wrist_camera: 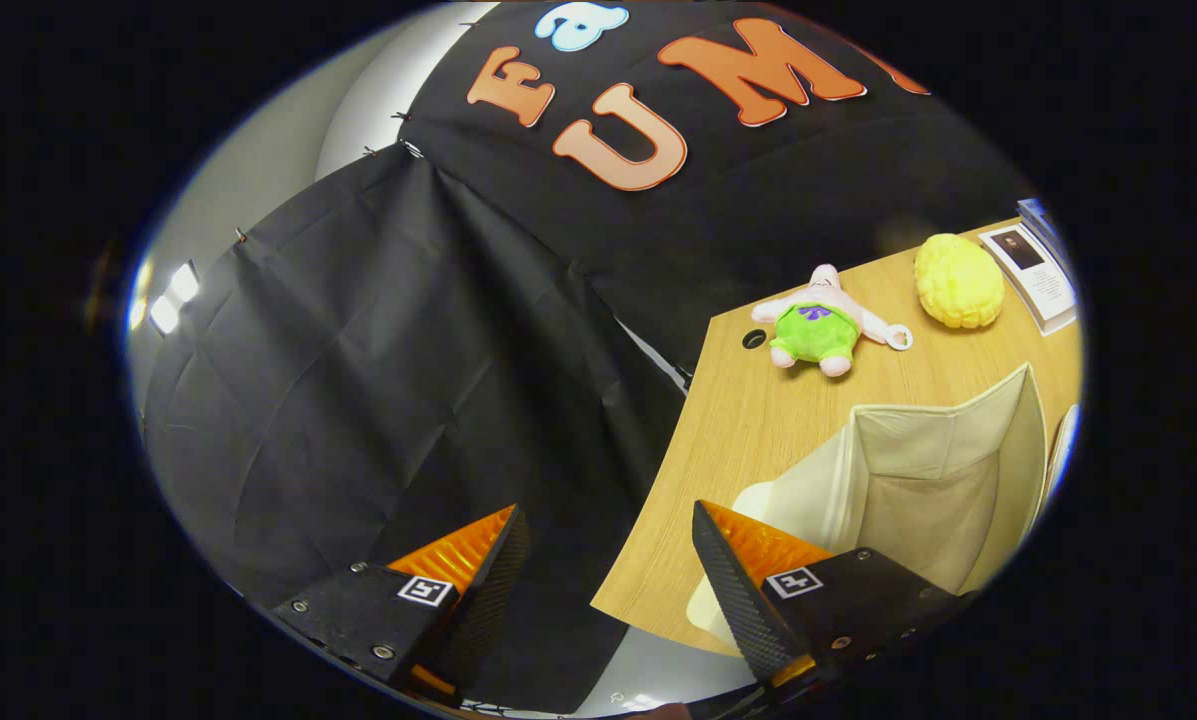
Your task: Open the storage box then place both shoes into the box .Put the left shoe in first, then the right shoe, with the right side of both shoes facing outward in a uniform manner.
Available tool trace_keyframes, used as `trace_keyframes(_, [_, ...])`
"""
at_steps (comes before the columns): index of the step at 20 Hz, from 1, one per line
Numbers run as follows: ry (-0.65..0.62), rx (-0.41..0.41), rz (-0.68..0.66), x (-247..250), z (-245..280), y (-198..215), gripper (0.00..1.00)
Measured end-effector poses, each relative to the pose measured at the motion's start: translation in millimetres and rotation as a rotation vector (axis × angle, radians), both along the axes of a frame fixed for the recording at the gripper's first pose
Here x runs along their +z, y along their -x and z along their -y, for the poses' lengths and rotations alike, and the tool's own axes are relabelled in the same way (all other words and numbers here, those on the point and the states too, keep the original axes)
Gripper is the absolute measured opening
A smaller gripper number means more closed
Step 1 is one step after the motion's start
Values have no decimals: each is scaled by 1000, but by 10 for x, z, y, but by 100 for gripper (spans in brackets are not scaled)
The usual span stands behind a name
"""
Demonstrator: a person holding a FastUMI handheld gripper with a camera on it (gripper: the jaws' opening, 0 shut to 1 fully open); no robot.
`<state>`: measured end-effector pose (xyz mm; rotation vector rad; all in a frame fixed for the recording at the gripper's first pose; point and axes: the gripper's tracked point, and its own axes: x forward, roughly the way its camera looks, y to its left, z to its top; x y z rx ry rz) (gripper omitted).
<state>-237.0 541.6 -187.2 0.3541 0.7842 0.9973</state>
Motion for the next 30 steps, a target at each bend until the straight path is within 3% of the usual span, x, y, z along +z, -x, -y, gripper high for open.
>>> trace_keyframes(6, [55,-116,102,5,564,-330,98])
trace_keyframes(13, [142,-308,216,-56,1426,-783,98])
trace_keyframes(20, [246,-472,252,-272,2409,-1127,98])
trace_keyframes(30, [419,-622,196,-793,3558,-1286,99])
